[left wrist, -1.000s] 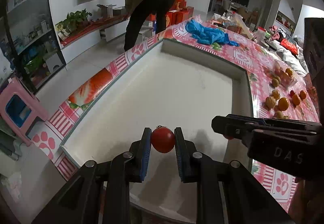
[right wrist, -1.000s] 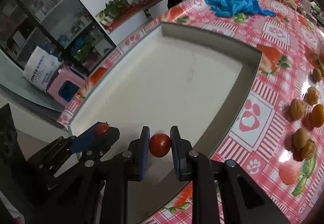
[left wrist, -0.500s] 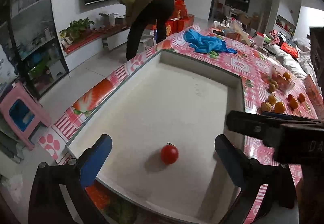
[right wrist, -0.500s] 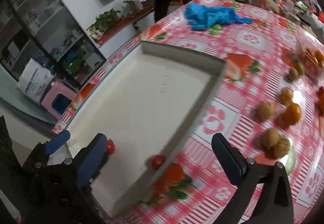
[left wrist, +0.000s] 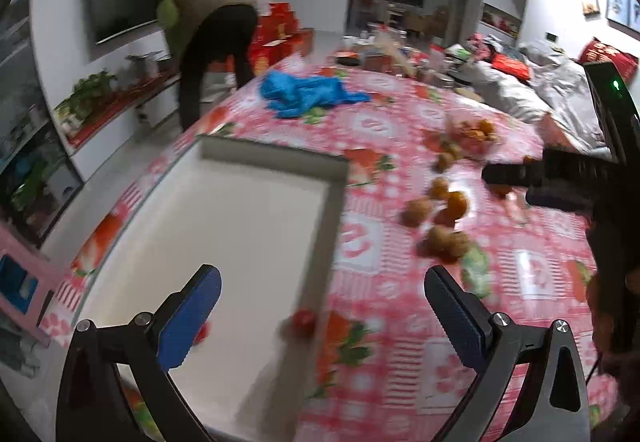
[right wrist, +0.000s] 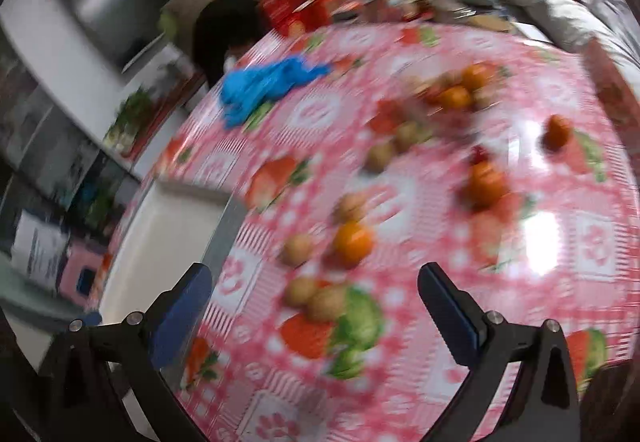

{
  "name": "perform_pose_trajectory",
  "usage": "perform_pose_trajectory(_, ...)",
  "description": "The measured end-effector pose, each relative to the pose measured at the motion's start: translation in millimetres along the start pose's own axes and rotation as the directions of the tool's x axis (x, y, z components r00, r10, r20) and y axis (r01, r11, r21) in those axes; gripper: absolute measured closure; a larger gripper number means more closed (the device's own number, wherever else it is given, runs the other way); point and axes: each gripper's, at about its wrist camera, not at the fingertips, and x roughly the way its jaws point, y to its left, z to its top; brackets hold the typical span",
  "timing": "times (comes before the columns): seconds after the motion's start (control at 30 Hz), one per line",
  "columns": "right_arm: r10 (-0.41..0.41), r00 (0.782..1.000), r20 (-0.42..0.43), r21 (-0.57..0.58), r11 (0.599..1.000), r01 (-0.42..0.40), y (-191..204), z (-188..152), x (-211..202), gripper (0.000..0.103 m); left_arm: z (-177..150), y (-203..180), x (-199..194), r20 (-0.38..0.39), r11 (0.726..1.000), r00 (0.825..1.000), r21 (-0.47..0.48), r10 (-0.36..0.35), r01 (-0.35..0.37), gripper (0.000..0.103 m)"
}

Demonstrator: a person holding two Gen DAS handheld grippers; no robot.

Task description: Organize fruits

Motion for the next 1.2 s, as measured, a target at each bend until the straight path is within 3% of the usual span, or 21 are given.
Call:
perform_pose_trajectory(0.13,-0.059,0.995,0.075,0.089,0.995,0.052,-41.5,31.5,-31.9,0.000,15.7,-25.8,0.2,-0.004,0.997,0.998,0.016,-0.070,0.070,0.001)
perform_pose_trajectory(0.23,-0.176,0.975,0.134,0.142,0.977,0.157,-78.9,57.2,-51.2,0.000,21.8,-46.2,5.3,-0.001,0.996,0.997,0.043,-0.079,0.079,0.001)
perform_pose_trajectory(0.3,-0.253,0.961,0.108,0.209,0.951,0.227,-111.9,67.2,-51.2,0.000,18.6,-56.9,15.6,-0.018,0.996,0.997,0.054,-0.076,0.077,0.001)
perform_pose_trajectory(0.4,-0.297,0.954,0.033,0.330,0.905,0.270,-165.3,64.8,-35.3,0.000,4.8,-67.4,33.2,-0.054,0.996,0.996,0.063,-0.066,0.069,0.001)
perform_pose_trajectory(0.53,-0.406,0.913,-0.045,0.356,0.848,0.394,-205.7,53.8,1.2,0.000,-12.6,-75.8,50.5,-0.098,0.994,0.994,0.087,-0.057,0.066,0.001)
perform_pose_trajectory(0.67,-0.456,0.890,-0.015,0.365,0.826,0.429,-219.4,53.6,22.5,0.000,-19.6,-73.4,56.5,-0.105,0.993,0.994,0.107,-0.032,0.043,0.001)
perform_pose_trajectory(0.97,-0.556,0.829,0.062,0.279,0.807,0.520,-210.2,89.3,68.3,0.013,-35.0,-56.9,65.4,-0.153,0.996,0.988,0.079,-0.021,0.034,0.001)
perform_pose_trajectory(1.07,-0.555,0.831,0.038,0.273,0.805,0.526,-215.8,99.1,83.4,0.026,-39.2,-55.2,66.6,-0.161,0.995,0.987,0.095,-0.013,0.028,0.001)
perform_pose_trajectory(1.1,-0.567,0.823,0.047,0.281,0.798,0.534,-217.0,101.7,84.8,0.031,-39.6,-54.5,67.1,-0.163,0.995,0.986,0.092,-0.013,0.028,0.001)
perform_pose_trajectory(1.2,-0.571,0.819,0.058,0.277,0.797,0.536,-217.4,107.5,87.2,0.060,-38.6,-53.2,66.6,-0.159,0.996,0.987,0.085,-0.019,0.033,0.001)
